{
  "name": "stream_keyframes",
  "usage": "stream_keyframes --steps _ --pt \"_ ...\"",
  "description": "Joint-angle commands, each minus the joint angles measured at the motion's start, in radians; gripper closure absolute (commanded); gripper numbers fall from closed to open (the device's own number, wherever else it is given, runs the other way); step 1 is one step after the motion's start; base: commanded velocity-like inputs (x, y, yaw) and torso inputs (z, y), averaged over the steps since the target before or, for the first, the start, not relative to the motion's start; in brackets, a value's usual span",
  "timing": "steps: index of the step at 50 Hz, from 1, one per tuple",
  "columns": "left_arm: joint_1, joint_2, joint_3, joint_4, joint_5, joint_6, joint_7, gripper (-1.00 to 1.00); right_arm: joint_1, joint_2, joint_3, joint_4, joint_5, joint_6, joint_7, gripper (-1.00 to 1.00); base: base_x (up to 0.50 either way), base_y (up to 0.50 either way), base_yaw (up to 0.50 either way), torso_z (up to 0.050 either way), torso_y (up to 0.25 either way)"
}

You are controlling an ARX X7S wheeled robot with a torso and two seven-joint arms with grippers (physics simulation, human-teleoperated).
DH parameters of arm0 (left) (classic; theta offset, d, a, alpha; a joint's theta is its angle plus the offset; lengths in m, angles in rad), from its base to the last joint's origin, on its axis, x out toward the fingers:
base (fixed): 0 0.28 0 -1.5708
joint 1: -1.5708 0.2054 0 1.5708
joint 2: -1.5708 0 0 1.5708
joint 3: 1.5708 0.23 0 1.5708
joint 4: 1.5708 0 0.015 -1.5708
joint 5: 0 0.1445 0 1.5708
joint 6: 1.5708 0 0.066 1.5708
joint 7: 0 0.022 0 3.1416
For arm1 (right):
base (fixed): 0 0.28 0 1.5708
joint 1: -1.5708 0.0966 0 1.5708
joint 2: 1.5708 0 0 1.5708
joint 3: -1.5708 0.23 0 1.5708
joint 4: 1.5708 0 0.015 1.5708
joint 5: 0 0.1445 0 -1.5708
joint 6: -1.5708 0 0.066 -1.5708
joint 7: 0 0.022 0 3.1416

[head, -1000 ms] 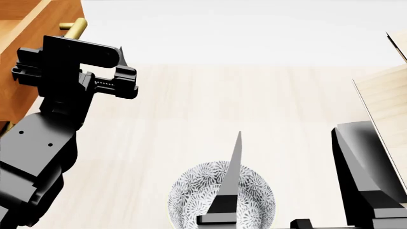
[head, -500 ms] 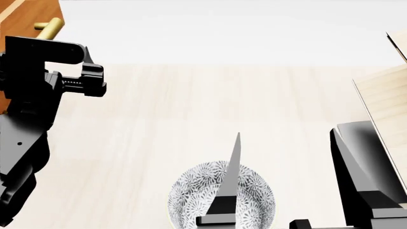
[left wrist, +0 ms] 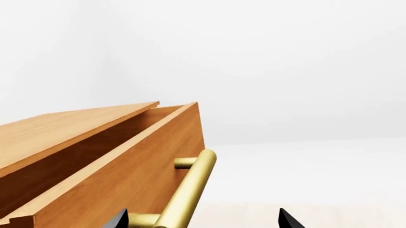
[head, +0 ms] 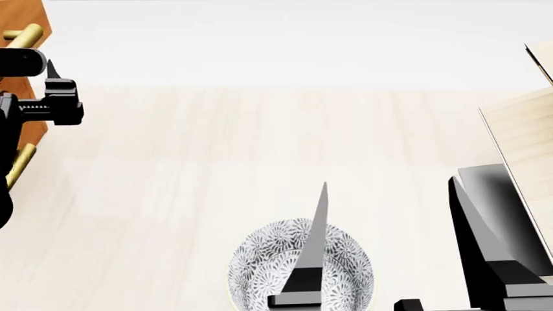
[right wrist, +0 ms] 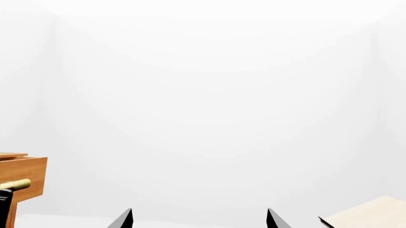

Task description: Close the top drawer of the cabinet.

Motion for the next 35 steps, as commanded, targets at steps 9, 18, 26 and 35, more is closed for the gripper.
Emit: stream_keyframes --steps 9,18,26,35 --pt "0.044 -0.117 -0.085 0.124 -0.031 -0.074 -0.055 -1.0 0.012 -0.002 -0.038 0.015 -0.011 -0.003 -0.002 -1.0 0.0 0.0 0.0 0.0 0.001" --pt "0.057 -0.169 -0.107 0.165 -0.04 -0.105 -0.067 -1.0 0.02 0.004 -0.039 0.004 -0.003 0.008 0.005 -1.0 0.0 0.0 0.0 0.0 0.0" --pt "0.077 -0.222 -0.148 0.239 -0.068 -0.157 -0.098 -1.0 0.021 0.003 -0.054 0.012 -0.01 0.002 0.004 -1.0 0.0 0.0 0.0 0.0 0.0" --pt "0.093 -0.275 -0.19 0.266 -0.086 -0.171 -0.108 -1.0 0.023 0.003 -0.07 0.017 -0.017 0.0 0.003 -1.0 0.0 0.0 0.0 0.0 0.001"
